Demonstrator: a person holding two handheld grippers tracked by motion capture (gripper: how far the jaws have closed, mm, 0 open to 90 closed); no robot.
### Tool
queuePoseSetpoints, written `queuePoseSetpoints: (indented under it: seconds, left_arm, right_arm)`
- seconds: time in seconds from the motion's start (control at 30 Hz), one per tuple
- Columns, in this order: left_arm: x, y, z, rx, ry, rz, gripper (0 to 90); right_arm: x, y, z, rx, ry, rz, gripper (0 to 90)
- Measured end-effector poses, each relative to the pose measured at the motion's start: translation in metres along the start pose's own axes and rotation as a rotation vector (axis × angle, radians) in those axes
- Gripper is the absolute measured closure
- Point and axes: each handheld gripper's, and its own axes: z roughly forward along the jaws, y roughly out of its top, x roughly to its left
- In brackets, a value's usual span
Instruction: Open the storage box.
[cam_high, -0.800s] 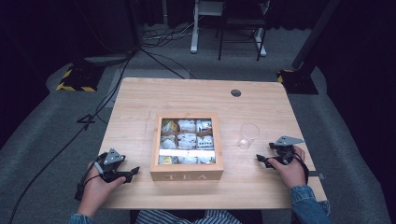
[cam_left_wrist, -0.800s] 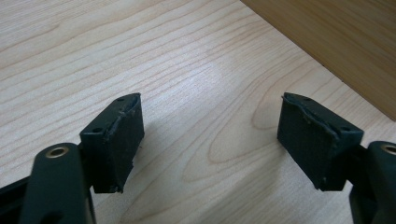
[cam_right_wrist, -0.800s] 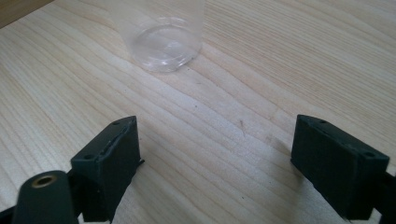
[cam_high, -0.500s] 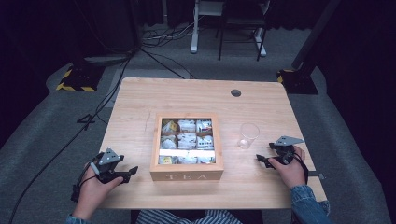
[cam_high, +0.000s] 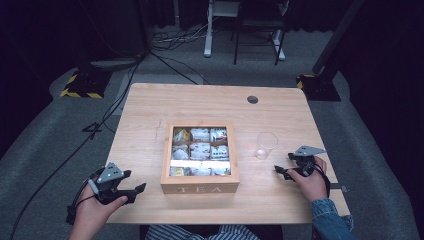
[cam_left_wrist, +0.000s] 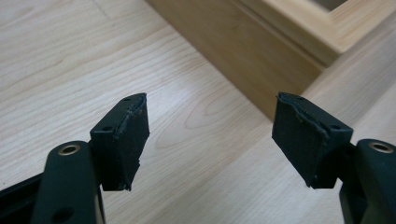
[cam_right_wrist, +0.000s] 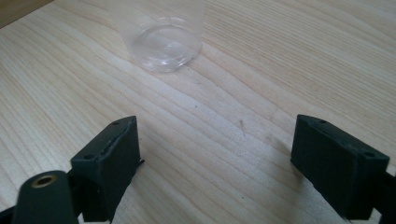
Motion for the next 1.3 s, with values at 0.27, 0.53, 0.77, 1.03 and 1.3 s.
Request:
queuePoseSetpoints:
  seconds: [0.27,0.53,0.77,1.03,1.3]
  left_arm:
    - [-0.022,0.008,0.001,-0.024,-0.064,0.063,28.4]
    - [-0.03,0.008,0.018,-0.074,-0.14,0.072,31.8]
    - [-0.027,0.004,0.035,-0.072,-0.176,0.089,46.2]
    - [-0.028,0.006,0.038,-0.063,-0.196,0.092,57.7]
    - [-0.03,0.008,0.037,-0.059,-0.2,0.107,62.1]
  right_arm:
    - [0.0,0.0,0.0,0.0,0.0,0.001,15.9]
    - [0.0,0.0,0.0,-0.001,-0.001,0.001,15.8]
    - [0.0,0.0,0.0,-0.001,0.0,0.002,15.8]
    - [0.0,0.0,0.0,0.0,-0.001,0.001,15.9]
    - [0.0,0.0,0.0,0.0,0.0,0.002,15.9]
